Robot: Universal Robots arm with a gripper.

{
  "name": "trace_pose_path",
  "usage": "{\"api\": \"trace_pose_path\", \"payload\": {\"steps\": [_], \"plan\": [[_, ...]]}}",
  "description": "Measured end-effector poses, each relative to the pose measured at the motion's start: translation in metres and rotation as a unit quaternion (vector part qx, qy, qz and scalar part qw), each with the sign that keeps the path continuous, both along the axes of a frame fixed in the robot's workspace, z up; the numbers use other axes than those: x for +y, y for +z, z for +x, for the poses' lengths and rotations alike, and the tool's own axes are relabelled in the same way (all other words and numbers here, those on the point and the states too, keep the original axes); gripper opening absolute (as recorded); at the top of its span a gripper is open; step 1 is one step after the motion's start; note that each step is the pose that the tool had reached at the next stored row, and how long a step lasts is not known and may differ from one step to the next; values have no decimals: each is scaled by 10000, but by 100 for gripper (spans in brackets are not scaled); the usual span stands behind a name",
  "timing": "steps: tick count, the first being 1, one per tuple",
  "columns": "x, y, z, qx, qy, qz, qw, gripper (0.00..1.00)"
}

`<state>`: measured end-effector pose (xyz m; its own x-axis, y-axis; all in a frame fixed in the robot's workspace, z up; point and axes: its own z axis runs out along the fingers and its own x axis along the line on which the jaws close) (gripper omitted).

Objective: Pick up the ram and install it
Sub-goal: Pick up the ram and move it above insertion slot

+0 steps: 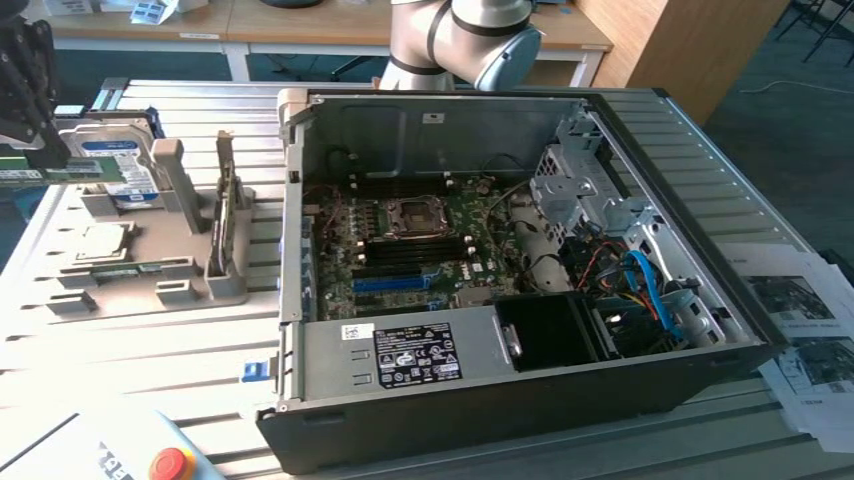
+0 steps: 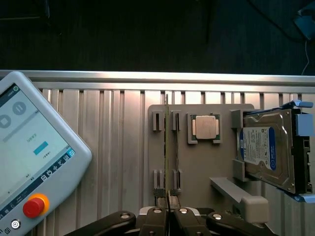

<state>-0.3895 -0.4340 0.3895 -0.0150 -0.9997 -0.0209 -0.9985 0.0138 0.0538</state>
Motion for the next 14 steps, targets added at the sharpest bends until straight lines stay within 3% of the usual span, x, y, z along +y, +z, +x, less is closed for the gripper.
{"api": "trace_pose_path", "payload": {"steps": [14], "plan": [[-12,0,315,27,0,0,10000,12]]}}
